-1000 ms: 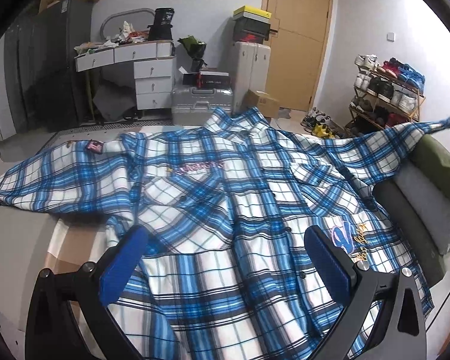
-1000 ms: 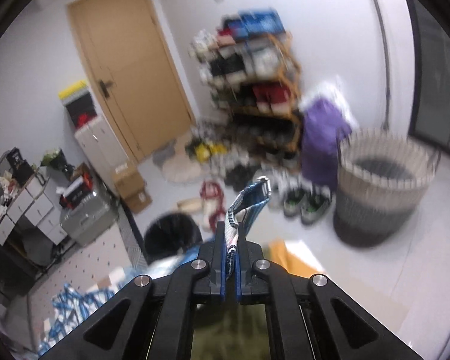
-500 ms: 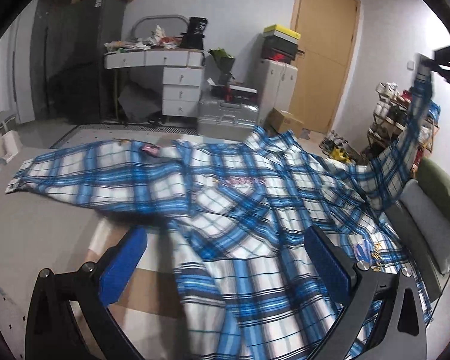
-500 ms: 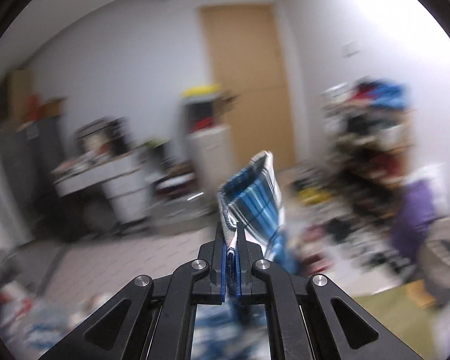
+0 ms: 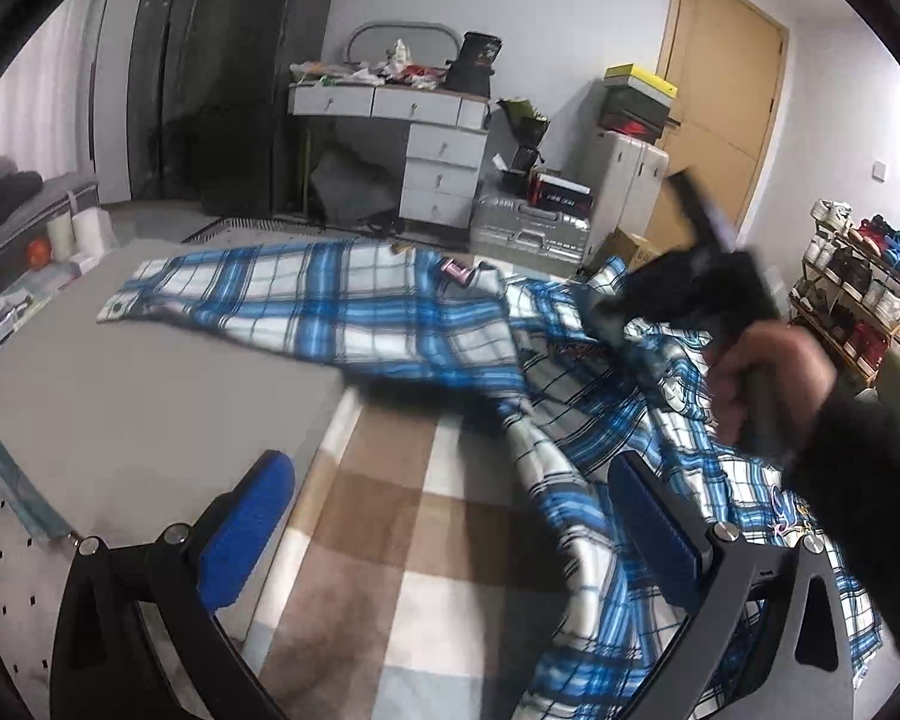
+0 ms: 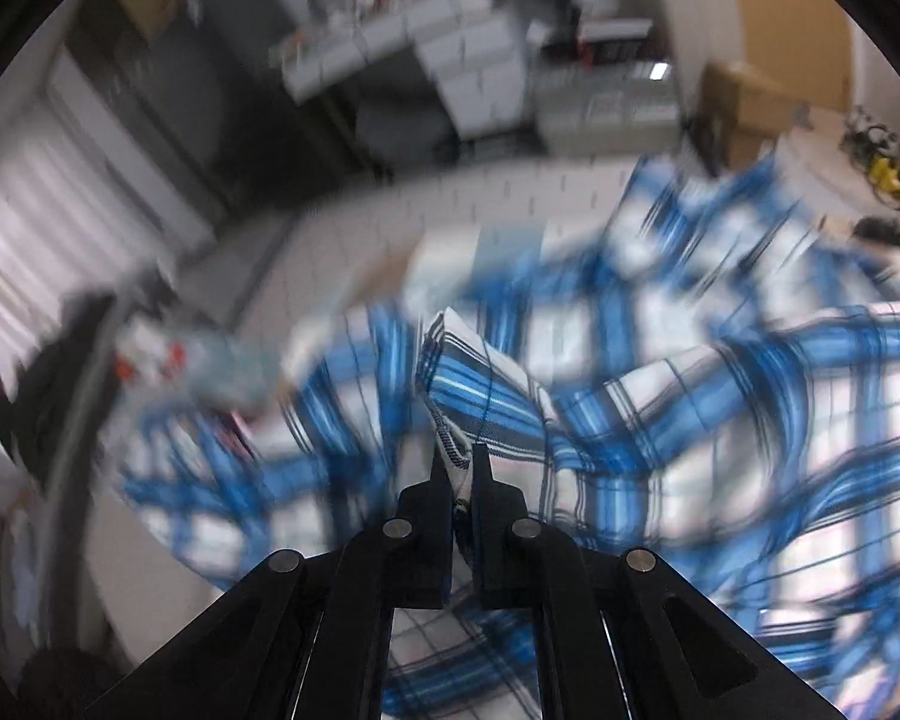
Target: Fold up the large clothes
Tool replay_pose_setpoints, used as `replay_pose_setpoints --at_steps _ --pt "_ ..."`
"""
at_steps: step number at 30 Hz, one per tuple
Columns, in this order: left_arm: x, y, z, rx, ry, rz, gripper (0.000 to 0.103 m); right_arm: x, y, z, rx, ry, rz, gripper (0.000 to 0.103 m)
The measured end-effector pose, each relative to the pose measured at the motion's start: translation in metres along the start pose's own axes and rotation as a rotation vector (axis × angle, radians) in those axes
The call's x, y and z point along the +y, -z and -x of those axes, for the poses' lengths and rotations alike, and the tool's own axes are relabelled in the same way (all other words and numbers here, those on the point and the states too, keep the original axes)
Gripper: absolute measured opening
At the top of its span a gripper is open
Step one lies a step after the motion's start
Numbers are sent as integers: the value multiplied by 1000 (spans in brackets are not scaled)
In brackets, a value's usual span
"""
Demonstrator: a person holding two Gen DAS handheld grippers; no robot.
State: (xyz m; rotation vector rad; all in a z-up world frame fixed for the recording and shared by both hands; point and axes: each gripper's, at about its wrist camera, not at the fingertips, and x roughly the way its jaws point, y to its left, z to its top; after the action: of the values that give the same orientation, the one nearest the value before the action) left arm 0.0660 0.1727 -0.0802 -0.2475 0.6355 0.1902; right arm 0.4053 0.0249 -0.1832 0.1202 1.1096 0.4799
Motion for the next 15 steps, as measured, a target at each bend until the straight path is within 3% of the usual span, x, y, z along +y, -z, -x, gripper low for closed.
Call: replay_pose_setpoints --at_steps 2,3,5,9,11,12,15 --pt "3 1 1 0 0 5 102 12 14 -23 85 -14 29 15" --pt "3 2 0 -1 -1 5 102 16 19 -27 110 -52 38 24" --pt "3 1 -2 1 5 1 102 19 32 -13 106 -154 59 26" --pt "-6 -2 -7 3 31 -11 102 -8 46 58 -45 -169 95 69" --pt "-12 -4 -8 -2 46 -28 102 -43 52 100 -116 -62 92 79" --pt "-18 -5 -8 -3 50 -43 102 -64 53 114 -125 37 88 84" --pt "-28 -9 -10 -7 62 -75 102 -131 51 136 -117 335 73 85"
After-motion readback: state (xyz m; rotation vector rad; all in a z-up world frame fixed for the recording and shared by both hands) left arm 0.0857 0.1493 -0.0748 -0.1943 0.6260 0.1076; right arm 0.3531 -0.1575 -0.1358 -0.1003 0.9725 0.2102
